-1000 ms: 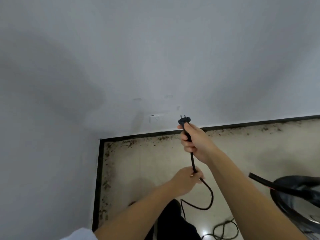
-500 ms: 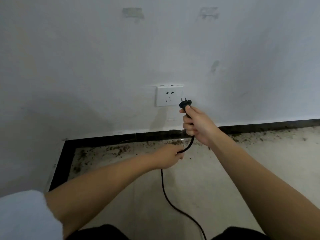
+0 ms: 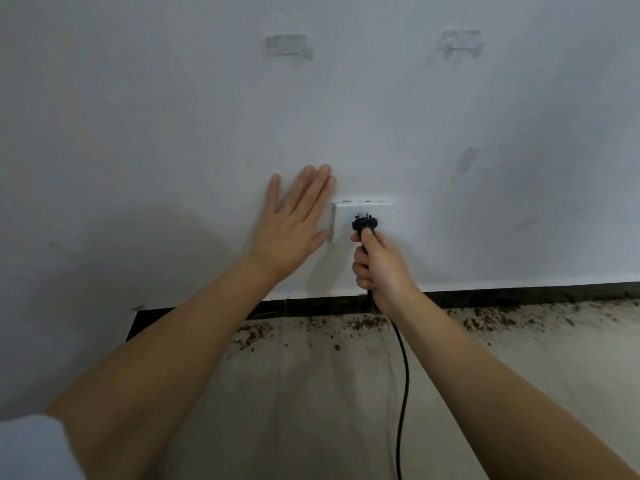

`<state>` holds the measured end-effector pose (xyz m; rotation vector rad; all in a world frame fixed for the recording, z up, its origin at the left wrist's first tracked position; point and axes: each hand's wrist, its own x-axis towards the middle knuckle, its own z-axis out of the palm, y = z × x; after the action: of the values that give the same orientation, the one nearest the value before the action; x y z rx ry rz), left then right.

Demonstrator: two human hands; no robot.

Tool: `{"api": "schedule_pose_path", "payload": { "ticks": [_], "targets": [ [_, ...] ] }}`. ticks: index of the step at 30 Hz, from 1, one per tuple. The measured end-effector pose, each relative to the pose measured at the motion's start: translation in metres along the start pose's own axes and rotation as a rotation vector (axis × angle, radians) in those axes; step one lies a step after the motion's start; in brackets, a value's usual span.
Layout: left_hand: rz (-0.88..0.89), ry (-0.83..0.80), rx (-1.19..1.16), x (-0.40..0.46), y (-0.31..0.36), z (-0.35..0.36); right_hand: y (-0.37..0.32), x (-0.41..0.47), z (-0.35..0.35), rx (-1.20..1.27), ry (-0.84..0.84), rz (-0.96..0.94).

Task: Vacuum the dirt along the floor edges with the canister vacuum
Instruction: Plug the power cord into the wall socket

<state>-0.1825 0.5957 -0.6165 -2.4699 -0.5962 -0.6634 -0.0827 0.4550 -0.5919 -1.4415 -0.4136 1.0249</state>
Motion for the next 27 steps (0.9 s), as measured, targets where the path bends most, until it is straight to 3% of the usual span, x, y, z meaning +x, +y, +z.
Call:
{"api": "schedule_pose_path", "payload": {
  "ticks": [9,18,27],
  "targets": [
    [-0.107,0.079,0.119,0.004,0.014,0.02,0.006,0.013,-0.005,-0.003,-0.013,-0.009],
    [-0.049,0.204,0.055,0.008,0.015,0.03,-0.011,0.022,-0.004,0.1,-0.036,0.076],
    [-0.04,0.175,0.018,0.008,0.014,0.03,-0.009,0.029,0.003,0.191,0.022,0.057]
  ]
}}
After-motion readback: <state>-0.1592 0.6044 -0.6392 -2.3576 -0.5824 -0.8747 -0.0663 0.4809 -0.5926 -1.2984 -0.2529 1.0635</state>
